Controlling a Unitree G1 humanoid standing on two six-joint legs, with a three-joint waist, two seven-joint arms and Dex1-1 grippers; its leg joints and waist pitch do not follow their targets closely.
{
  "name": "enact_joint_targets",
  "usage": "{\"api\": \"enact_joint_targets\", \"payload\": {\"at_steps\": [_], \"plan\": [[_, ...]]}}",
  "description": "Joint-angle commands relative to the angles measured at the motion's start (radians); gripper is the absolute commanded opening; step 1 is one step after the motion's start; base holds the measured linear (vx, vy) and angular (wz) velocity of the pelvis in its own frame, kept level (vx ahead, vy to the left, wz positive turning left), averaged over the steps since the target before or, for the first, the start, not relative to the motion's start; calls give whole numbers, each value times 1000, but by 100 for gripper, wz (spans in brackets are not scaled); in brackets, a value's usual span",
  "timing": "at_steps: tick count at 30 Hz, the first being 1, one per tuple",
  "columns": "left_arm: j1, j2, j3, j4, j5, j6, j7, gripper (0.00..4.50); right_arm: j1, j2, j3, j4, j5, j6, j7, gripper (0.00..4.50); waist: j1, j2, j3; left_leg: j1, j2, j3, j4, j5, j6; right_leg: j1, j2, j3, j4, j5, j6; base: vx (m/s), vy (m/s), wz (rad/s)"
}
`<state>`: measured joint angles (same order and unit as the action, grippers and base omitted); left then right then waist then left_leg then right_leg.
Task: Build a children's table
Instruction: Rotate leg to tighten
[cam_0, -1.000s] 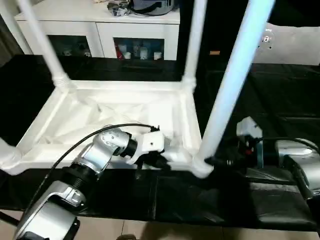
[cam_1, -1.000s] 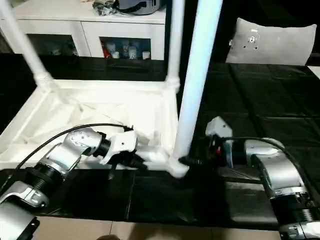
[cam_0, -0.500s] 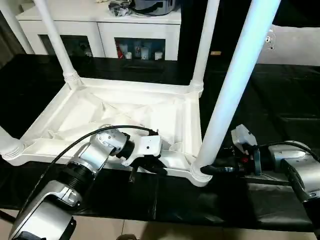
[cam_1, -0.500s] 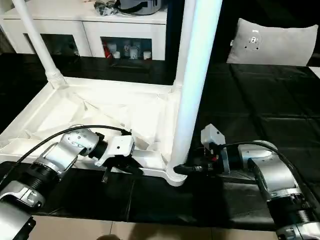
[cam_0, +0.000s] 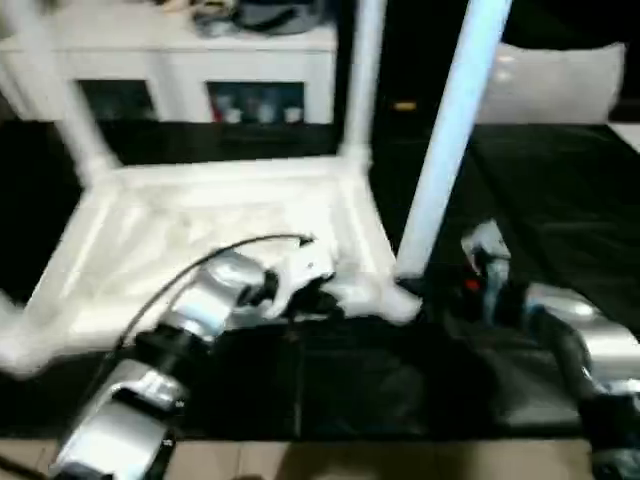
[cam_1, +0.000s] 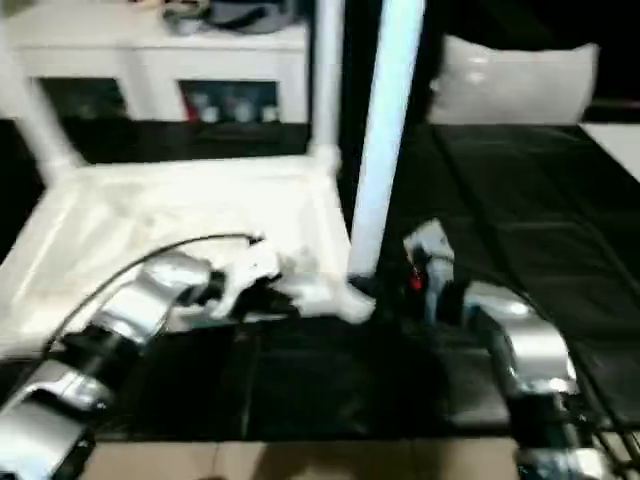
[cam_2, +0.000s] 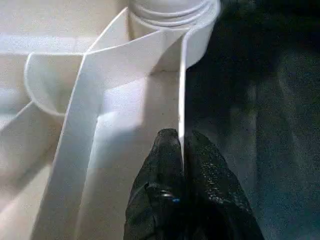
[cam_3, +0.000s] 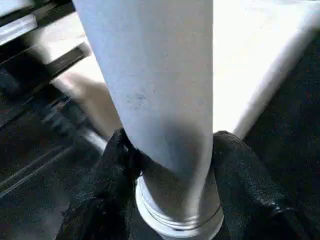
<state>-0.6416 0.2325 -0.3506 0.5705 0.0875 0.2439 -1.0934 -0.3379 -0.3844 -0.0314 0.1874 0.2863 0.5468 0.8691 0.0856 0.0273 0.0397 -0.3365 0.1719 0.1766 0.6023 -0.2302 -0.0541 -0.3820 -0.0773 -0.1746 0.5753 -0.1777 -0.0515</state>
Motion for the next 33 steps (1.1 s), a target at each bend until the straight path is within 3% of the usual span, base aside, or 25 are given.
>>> {"api": "enact_joint_targets", "payload": {"at_steps": [1,2,4,5,7,9,10,12,13,20,23,26,33], "plan": [[-22,-96,-12,-3,-22,40,79,0,-45,110,17,16,9,61,-146,187,4,-15,-61,-16,57,-30,-64,-57,61,63,-101,69,-99,-382,10,0,0,0],[-28,-122,1,7,-20,56,127,0,-50,138,9,29,-9,55,-205,187,-2,-13,-61,-12,57,-29,-62,-52,62,56,-100,68,-100,-368,1,0,0,0],[-33,-149,14,14,-20,75,176,0,-53,164,3,41,-29,47,-262,187,-2,-14,-63,-11,54,-28,-63,-40,65,59,-101,69,-99,-353,-9,0,0,0],[-39,-178,30,23,-21,90,233,0,-54,185,-5,55,-33,27,-297,243,-1,-12,-64,-12,56,-27,-63,-33,76,60,-101,72,-95,-335,-16,0,0,0],[-33,-214,44,11,-13,117,286,0,-47,223,-22,46,-21,21,-333,260,4,-10,-65,-12,65,-31,-63,-20,87,58,-104,75,-88,-292,-33,0,0,0],[-23,-216,36,-3,-3,115,283,0,-36,230,-19,27,-23,22,-333,268,6,-10,-65,-12,68,-31,-64,-12,100,60,-107,78,-84,-266,-49,0,0,0],[-16,-193,20,-12,3,88,256,0,-22,216,-12,11,-22,16,-304,293,7,-10,-63,-11,67,-30,-64,-18,103,60,-107,79,-84,-270,-48,0,0,0],[-14,-186,15,-14,5,77,247,0,-18,211,-11,6,-22,13,-293,301,10,-10,-64,-10,67,-30,-64,-23,105,61,-108,81,-84,-272,-44,0,0,0],[-10,-166,12,-13,10,51,228,0,-11,186,-8,3,-27,2,-262,326,10,-8,-63,-12,67,-30,-65,-30,106,61,-108,80,-85,-275,-41,0,0,0],[8,-96,-9,-18,19,-51,142,0,18,55,11,-9,-19,-37,-92,374,12,-9,-61,-11,64,-27,-65,-55,109,61,-106,79,-91,-317,-18,0,0,0],[17,-7,-46,-18,10,-138,-9,0,17,-66,13,16,-42,-133,50,404,18,-13,-61,-10,65,-28,-65,-57,114,60,-105,78,-91,-322,-10,0,0,0],[15,21,-51,-14,-6,-193,-79,0,17,-121,24,15,-41,-171,140,404,29,-16,-61,-8,66,-26,-63,-58,115,58,-106,79,-90,-329,-9,0,0,0],[-6,79,-81,-10,-23,-261,-231,0,22,-219,71,6,4,-233,383,388,60,-14,-66,-8,84,-28,-58,-10,137,54,-112,85,-65,-215,-69,0,0,0]]}}
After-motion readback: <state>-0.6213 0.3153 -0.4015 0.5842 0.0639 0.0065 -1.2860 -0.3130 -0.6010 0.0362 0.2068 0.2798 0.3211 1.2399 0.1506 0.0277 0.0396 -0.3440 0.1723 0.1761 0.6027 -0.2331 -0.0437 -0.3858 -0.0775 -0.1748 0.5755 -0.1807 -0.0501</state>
